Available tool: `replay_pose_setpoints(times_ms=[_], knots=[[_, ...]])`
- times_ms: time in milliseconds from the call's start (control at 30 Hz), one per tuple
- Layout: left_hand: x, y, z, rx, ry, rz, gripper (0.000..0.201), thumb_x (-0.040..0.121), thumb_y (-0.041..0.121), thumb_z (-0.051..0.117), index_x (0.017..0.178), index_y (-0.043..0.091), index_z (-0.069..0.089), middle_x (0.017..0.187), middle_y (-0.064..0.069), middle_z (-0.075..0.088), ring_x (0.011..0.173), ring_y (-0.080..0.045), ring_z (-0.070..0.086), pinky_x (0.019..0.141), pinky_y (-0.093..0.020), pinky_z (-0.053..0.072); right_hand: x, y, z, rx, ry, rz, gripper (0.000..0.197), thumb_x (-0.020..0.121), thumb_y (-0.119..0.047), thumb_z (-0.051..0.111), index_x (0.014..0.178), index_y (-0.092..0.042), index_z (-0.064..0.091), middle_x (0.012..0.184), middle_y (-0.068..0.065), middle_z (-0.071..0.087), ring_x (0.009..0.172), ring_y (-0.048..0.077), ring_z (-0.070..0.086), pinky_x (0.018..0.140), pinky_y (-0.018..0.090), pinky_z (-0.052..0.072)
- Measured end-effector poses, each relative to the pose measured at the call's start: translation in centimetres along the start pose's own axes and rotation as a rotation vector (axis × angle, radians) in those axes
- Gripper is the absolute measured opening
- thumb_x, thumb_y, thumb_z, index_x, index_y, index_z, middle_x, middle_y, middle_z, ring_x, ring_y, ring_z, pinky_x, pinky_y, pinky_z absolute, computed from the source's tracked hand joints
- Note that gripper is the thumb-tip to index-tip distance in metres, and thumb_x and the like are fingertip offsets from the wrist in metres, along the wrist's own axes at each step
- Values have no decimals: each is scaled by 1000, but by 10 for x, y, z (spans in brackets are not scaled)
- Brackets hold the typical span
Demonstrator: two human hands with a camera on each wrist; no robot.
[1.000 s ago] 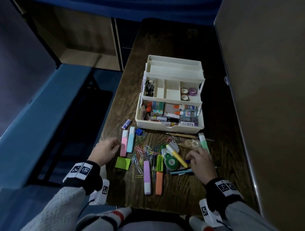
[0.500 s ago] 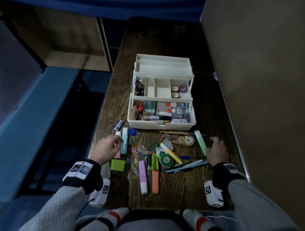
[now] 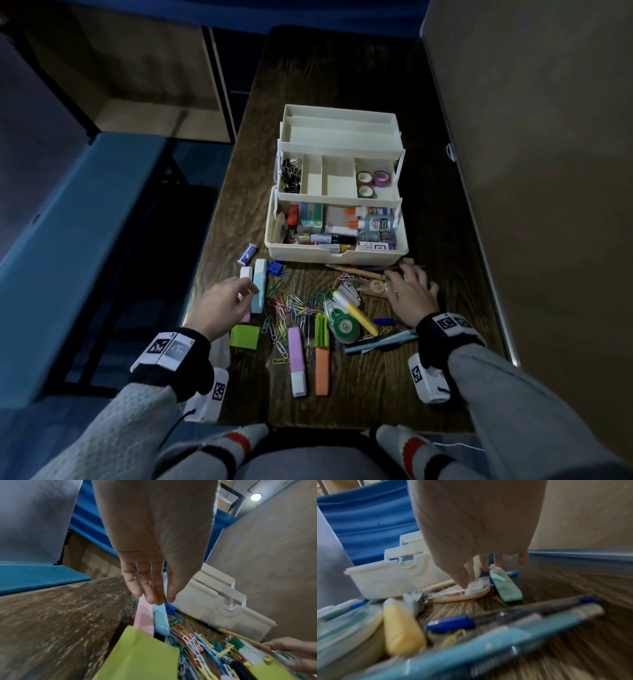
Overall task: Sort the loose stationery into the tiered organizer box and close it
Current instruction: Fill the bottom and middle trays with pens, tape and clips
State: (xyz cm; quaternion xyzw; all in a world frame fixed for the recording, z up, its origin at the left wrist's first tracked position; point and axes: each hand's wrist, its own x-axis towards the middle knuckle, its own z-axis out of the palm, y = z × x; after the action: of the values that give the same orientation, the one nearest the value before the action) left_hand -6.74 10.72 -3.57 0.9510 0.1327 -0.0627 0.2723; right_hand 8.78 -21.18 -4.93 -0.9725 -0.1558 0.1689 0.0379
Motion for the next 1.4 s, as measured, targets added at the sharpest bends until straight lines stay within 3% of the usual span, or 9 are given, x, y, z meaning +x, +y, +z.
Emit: replay_pose_setpoints(times_ms=[100,200,300,433,567,767,967,1200,1400], knots=[[0,15,5,-5,-26,81,11,92,23,56,99,26,63,99,7,63,75,-3,56,67,-24,47,-12,-2,5,7,-31,0,41,100,-33,35,141,-31,35,157,0,19,145,24,8,114,53,13],[4,41,16,62,-138,220,23,89,27,59,112,30,59,114,7,51,90,-5,53,82,-26,53,-25,-10,6,-12,55,-25,44,98,-29,41,141,-31,35,156,2,21,145,24,11,115,54,9],[9,68,31,142,-317,365,43,86,24,62,125,38,51,125,2,38,108,-11,49,89,-22,48,-41,-31,6,108,156,-258,37,94,-37,47,131,-31,46,135,-1,38,128,19,33,106,40,30],[13,88,41,259,-435,427,46,87,30,59,130,37,44,131,-7,33,117,-23,49,86,-29,47,-56,-56,13,164,-69,-438,48,83,-49,60,127,-33,45,117,-2,36,110,17,44,85,34,47],[20,86,36,236,-382,441,27,87,39,57,113,29,56,108,4,35,95,-13,50,81,-31,50,-49,-57,20,147,-60,-369,49,81,-39,64,123,-28,43,125,1,34,108,24,51,80,33,47],[26,77,36,240,-252,447,16,89,35,55,92,21,61,100,2,42,96,-18,50,75,-29,45,-44,-46,24,127,3,-352,28,88,-32,56,112,-22,47,128,3,38,99,24,57,75,32,48],[29,106,46,277,-351,670,35,85,40,63,116,25,61,122,-4,52,107,-21,52,89,-36,48,-33,-44,17,242,-12,-286,24,93,-25,53,118,-21,53,132,3,42,117,26,50,91,41,47],[36,129,60,571,-496,719,34,90,24,56,123,18,53,123,-10,53,107,-31,56,85,-42,50,-33,-20,9,341,9,-213,18,95,-24,49,112,-28,54,98,-9,38,91,17,51,74,32,43],[50,144,40,210,-501,638,29,93,42,50,110,21,58,108,-7,54,89,-29,60,76,-35,51,-45,2,0,538,121,-136,17,95,-15,51,108,-21,61,100,-6,43,83,14,57,77,35,50]])
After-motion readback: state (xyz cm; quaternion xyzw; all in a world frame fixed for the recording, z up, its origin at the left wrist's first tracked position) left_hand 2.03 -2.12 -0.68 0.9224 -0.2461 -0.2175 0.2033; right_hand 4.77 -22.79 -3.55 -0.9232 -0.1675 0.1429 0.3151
